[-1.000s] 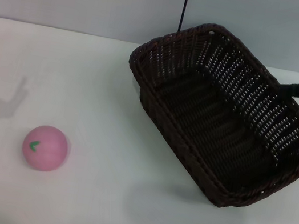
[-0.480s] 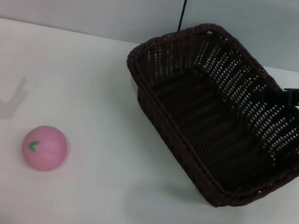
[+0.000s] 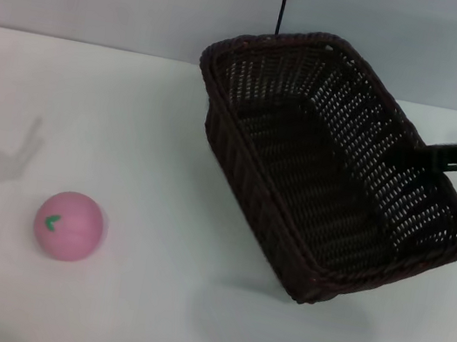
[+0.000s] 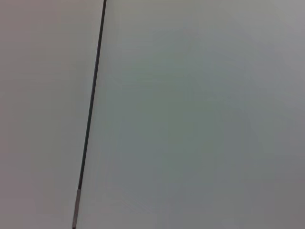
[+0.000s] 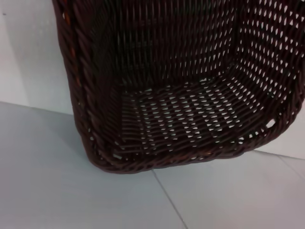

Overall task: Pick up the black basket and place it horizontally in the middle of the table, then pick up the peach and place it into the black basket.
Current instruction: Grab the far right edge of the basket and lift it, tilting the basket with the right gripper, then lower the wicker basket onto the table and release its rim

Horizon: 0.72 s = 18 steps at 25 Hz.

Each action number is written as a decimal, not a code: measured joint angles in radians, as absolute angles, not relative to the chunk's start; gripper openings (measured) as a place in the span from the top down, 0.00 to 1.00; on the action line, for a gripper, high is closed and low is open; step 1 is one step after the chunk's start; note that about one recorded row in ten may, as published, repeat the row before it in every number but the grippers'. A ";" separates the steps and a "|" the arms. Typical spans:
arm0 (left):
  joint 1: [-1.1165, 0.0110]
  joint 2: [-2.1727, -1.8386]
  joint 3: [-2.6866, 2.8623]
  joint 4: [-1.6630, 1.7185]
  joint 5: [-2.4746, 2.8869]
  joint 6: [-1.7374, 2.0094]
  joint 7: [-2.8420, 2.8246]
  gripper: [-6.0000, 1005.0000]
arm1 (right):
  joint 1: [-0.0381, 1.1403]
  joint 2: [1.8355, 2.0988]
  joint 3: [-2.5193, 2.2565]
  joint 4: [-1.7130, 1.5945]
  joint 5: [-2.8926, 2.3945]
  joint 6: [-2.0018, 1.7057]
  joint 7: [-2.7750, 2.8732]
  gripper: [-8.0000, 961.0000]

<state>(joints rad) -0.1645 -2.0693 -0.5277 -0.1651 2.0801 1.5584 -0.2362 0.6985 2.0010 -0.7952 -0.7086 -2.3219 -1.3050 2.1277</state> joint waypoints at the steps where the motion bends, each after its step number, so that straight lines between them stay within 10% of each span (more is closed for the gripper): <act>1: -0.164 -2.069 -0.528 -0.167 2.080 1.559 -0.236 0.25 | 0.696 2.002 -0.796 -0.725 -2.322 -1.310 2.123 0.63; 5: -0.164 -2.069 -0.528 -0.167 2.080 1.559 -0.236 0.26 | 0.686 2.003 -0.811 -0.770 -2.323 -1.324 2.122 0.80; 18: -0.155 -2.069 -0.528 -0.167 2.080 1.576 -0.236 0.27 | 0.652 2.001 -0.892 -1.027 -2.321 -1.524 1.776 0.81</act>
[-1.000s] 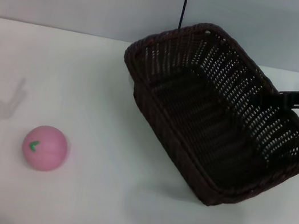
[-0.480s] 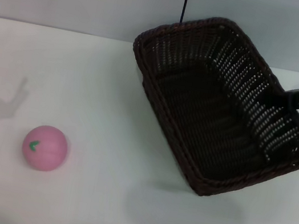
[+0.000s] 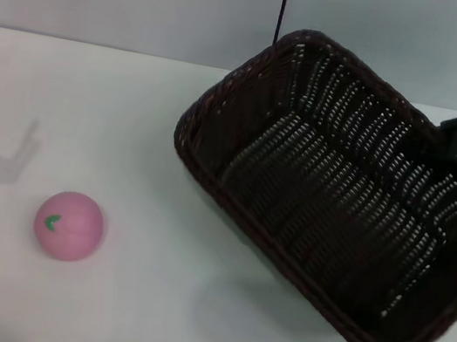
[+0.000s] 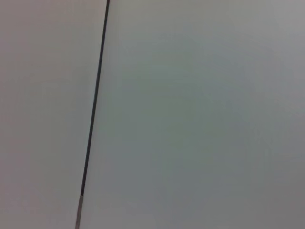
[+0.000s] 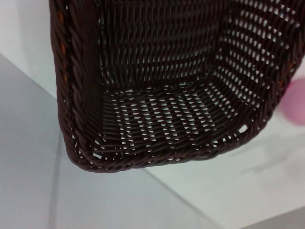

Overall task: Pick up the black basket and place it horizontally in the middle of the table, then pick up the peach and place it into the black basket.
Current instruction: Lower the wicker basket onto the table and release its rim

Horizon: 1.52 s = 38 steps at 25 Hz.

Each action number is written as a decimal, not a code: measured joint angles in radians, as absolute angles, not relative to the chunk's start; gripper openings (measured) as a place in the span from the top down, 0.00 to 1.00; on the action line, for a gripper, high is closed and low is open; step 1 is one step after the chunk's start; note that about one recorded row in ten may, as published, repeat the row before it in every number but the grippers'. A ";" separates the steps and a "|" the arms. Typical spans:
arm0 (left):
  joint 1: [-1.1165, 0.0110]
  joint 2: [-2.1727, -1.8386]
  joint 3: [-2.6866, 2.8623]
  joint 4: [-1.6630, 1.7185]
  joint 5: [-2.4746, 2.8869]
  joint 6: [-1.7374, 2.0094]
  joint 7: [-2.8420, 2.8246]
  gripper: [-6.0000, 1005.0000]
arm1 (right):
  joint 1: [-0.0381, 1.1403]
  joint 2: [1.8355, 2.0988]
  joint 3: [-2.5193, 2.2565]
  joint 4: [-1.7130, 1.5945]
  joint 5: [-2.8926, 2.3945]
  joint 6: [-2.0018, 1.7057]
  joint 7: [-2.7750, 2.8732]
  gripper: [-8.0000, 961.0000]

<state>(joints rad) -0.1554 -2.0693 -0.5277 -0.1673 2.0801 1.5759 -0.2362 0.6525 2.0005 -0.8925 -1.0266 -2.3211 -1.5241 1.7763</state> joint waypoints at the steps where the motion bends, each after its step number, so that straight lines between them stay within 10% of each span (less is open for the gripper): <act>1: -0.143 -2.069 -0.528 -0.168 2.080 1.592 -0.236 0.27 | 0.653 2.001 -0.894 -1.036 -2.322 -1.529 1.737 0.80; 16: -0.098 -2.069 -0.504 -0.169 2.080 1.636 -0.228 0.28 | 0.675 2.067 -0.941 -1.089 -2.314 -1.507 1.233 0.77; 38: -0.090 -2.067 -0.486 -0.168 2.080 1.638 -0.228 0.30 | 0.648 2.078 -1.101 -1.014 -2.212 -1.408 1.177 0.71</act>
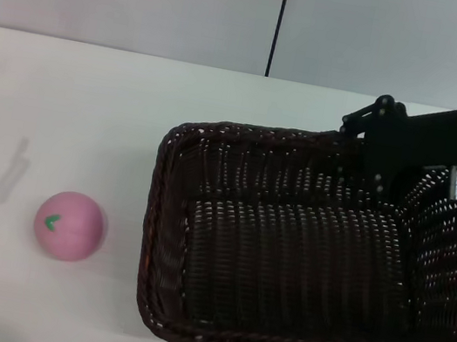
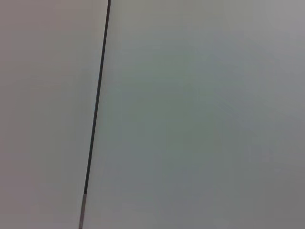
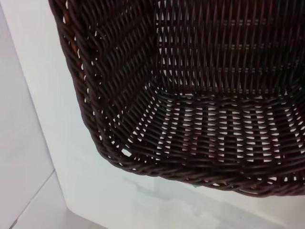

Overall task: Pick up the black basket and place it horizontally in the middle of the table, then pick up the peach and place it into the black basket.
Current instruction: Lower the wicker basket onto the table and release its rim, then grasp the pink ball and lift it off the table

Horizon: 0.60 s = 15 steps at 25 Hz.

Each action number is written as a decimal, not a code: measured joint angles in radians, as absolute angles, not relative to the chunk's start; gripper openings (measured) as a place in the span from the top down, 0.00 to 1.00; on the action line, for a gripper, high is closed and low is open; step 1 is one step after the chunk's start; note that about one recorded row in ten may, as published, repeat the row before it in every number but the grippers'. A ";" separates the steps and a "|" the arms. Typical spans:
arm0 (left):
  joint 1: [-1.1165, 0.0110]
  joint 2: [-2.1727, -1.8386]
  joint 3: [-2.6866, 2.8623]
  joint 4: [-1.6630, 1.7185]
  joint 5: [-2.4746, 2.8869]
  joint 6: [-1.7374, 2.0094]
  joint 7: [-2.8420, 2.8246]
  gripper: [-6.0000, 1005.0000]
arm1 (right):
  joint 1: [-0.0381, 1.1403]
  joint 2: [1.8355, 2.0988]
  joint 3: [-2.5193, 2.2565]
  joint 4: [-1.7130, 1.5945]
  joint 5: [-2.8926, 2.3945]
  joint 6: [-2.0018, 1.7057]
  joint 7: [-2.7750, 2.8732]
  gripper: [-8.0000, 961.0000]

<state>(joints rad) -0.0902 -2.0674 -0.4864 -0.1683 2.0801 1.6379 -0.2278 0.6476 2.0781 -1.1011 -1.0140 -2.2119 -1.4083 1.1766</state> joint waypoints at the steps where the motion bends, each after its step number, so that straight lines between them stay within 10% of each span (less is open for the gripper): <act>1: -0.090 -2.067 -0.486 -0.168 2.080 1.638 -0.228 0.30 | 0.644 2.079 -1.103 -1.014 -2.212 -1.404 1.181 0.71; 8: -0.087 -2.064 -0.480 -0.155 2.080 1.643 -0.254 0.30 | 0.594 2.079 -1.096 -1.040 -2.128 -1.380 1.192 0.47; 15: -0.128 -2.057 -0.350 0.035 2.081 1.738 -0.494 0.31 | 0.429 2.078 -1.031 -1.122 -1.747 -1.388 1.195 0.45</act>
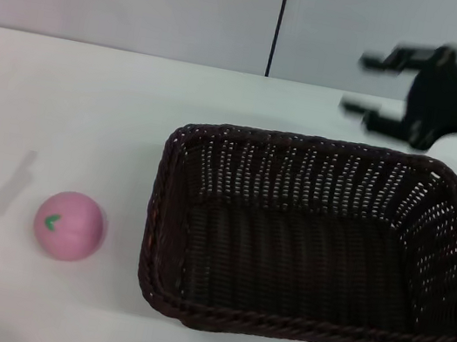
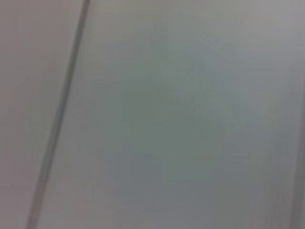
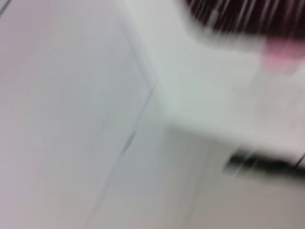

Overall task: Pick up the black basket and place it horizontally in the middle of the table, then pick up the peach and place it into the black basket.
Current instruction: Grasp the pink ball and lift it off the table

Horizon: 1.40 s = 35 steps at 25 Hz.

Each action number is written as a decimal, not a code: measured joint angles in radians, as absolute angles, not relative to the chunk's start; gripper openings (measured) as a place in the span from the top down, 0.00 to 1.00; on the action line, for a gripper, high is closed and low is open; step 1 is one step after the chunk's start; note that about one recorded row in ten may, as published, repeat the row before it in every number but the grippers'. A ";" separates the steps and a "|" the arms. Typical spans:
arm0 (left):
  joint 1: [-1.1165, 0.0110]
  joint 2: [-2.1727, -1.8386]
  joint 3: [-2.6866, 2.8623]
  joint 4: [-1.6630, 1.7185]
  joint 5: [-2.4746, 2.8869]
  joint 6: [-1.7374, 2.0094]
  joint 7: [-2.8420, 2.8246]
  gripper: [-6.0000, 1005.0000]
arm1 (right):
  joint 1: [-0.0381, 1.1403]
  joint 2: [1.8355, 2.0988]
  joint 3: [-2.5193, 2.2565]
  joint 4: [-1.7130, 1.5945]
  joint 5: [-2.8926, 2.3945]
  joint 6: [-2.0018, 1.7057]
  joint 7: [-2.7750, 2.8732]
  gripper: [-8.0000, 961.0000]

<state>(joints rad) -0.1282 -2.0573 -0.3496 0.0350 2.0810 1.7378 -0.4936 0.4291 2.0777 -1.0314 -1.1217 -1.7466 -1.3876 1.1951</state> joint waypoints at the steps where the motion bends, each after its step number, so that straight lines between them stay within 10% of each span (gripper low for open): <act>1: -0.128 -2.057 -0.350 0.035 2.081 1.738 -0.494 0.31 | 0.429 2.078 -1.031 -1.122 -1.747 -1.388 1.195 0.45; 10: -0.189 -2.050 -0.074 0.401 2.080 1.835 -0.912 0.31 | 0.210 2.083 -1.023 -0.736 -0.975 -1.480 0.983 0.44; 35: -0.222 -2.065 0.240 0.398 2.182 1.596 -0.934 0.33 | 0.224 2.075 -1.012 -0.338 -0.742 -1.583 0.802 0.44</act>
<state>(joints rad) -0.2216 -2.0651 0.2402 0.3976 2.1819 1.5964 -0.9339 0.2244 2.0754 -1.0120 -0.3379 -0.7422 -1.5826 0.8018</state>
